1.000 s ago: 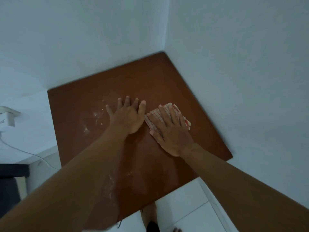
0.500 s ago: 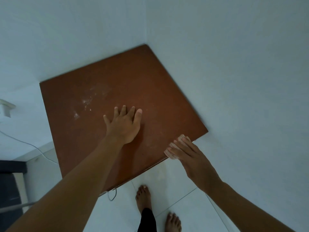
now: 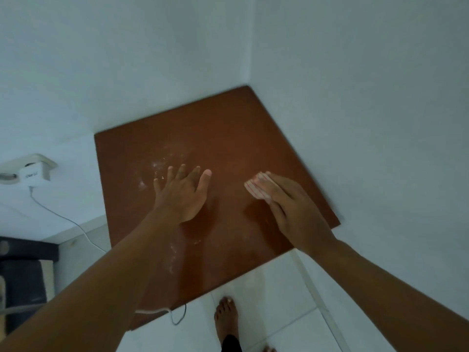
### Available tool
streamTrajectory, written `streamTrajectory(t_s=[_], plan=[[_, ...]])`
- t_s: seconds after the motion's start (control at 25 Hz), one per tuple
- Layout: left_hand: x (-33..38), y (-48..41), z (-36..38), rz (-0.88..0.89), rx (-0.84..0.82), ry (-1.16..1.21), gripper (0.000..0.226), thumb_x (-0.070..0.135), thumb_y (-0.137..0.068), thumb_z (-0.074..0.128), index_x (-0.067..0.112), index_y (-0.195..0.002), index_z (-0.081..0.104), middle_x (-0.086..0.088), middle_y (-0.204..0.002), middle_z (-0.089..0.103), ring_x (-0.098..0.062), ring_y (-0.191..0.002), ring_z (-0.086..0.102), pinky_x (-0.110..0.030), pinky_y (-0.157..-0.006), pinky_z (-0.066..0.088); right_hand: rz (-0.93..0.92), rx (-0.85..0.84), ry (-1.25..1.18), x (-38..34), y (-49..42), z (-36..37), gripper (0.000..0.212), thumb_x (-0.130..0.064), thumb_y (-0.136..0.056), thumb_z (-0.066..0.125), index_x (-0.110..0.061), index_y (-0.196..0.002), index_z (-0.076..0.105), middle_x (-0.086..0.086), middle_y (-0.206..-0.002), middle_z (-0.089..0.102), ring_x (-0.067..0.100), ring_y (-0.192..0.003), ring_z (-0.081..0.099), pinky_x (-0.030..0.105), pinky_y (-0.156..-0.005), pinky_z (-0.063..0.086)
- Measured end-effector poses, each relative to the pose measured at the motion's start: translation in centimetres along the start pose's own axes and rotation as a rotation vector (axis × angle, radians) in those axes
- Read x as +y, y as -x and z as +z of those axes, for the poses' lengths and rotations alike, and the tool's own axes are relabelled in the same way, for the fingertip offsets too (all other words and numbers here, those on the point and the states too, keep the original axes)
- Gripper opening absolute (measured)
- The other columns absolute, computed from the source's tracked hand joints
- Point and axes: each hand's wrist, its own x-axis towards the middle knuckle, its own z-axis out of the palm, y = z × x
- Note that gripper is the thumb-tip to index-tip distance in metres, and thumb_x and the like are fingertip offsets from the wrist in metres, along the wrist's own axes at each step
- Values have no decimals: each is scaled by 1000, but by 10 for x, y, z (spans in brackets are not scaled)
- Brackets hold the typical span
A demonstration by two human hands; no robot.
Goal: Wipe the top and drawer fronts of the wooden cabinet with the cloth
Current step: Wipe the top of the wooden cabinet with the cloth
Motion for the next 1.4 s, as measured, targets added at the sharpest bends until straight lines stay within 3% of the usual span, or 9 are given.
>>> streamTrajectory(t_s=[0.32,0.48,0.56,0.64,0.72,0.92,1.16,1.4], plan=[[-50,-73,-44,-38,55,12,70,67,-99,9,36,-159,28,0,-171,13,-28,-158,-1,-60,-122,2,43,-125,-24,-17,-237,98,45,-22,-102,47,-19,-146,57,9,-149,57,34,-137,50,47,-116,41],[-72,-112,-50,-34,56,17,71,66,-100,7,34,-160,25,-2,-171,12,-29,-158,-3,-60,-122,1,73,-239,16,-17,-302,140,45,-25,-106,45,-27,-151,49,4,-158,45,30,-145,37,50,-116,38],[-79,-126,-47,-32,46,1,71,65,-100,6,32,-160,24,-3,-171,13,-30,-158,-4,-60,-122,0,76,-383,122,-9,-312,159,50,-37,-108,37,-34,-158,36,1,-168,29,29,-155,21,52,-123,25],[-81,-133,-42,-38,30,-12,72,65,-100,5,31,-161,23,-3,-171,12,-31,-158,-4,-60,-122,-1,92,-554,229,-1,-310,176,56,-46,-108,24,-40,-163,13,-2,-174,3,27,-160,-7,55,-128,4],[-80,-135,-37,-45,22,-20,73,65,-99,4,30,-162,19,-3,-171,8,-32,-158,-5,-61,-122,-1,100,-594,272,3,-305,182,58,-50,-108,16,-43,-163,-2,-3,-173,-12,26,-158,-21,55,-127,-7],[-75,-136,-46,-76,-35,-41,73,64,-99,2,31,-162,17,-3,-172,5,-35,-157,-4,-65,-121,-1,86,-615,272,-3,-278,166,59,-50,-108,16,-43,-162,-4,-4,-173,-14,27,-158,-21,55,-127,-5],[-59,-124,-49,-123,-92,-44,79,70,-97,0,30,-162,18,-4,-172,5,-36,-157,-6,-66,-120,-2,72,-598,273,-13,-182,134,60,-51,-108,15,-41,-163,-6,-2,-173,-14,27,-157,-22,54,-127,-6],[-28,-44,-1,-7,-45,-58,77,69,-96,0,33,-161,20,-3,-172,6,-33,-157,-8,-63,-121,-2,105,-594,247,-29,-76,100,62,-52,-108,19,-40,-163,-7,-2,-173,-15,27,-157,-24,53,-126,-9]])
